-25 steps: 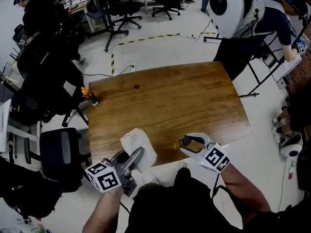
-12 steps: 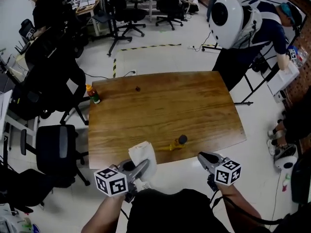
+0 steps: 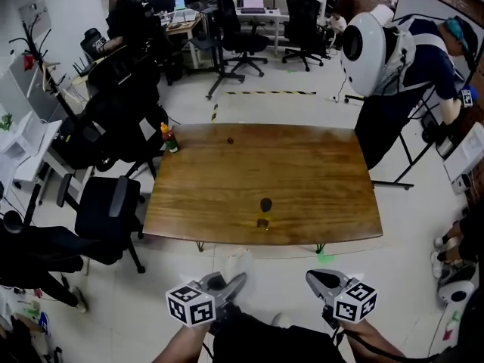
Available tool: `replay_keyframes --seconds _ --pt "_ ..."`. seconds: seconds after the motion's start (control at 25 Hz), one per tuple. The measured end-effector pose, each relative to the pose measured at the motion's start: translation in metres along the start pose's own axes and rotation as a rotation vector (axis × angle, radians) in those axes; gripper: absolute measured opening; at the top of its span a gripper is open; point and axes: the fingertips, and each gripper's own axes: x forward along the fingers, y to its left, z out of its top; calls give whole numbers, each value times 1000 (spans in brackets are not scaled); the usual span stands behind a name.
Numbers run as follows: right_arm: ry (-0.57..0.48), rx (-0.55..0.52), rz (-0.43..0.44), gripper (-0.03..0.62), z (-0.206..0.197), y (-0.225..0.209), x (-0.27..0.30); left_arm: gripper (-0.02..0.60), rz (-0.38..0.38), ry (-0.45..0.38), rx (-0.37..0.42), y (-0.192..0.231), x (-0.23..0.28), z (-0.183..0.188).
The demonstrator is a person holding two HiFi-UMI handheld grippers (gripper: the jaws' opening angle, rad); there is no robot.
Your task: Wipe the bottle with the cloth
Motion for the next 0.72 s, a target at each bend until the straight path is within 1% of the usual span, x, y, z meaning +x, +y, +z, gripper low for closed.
replay_keyframes --seconds 0.08,0.12,0.24,0.36,0.48,0.6,0.64,0.72 --pt "30 -29 22 11 -24 -1 -23 104 16 6 7 -25 1 -26" --pt "48 -24 35 11 -36 -4 -33 104 26 10 16 -37 0 -38" --pt "68 39 66 11 -61 -7 -58 104 53 16 26 -66 -12 -66" --pt "55 80 82 11 -72 3 -74 104 82 25 23 -79 -27 -82" --pt "26 53 93 11 -70 20 -80 105 88 11 16 -82 -35 -81" --pt "-18 23 80 11 -62 34 -82 104 51 -22 -17 -82 -42 -66" --pt "-33 22 69 11 -59 38 -82 104 42 -28 -16 -82 -45 -60" --pt "-61 33 45 11 -54 46 -81 104 31 -20 14 -80 -52 -51"
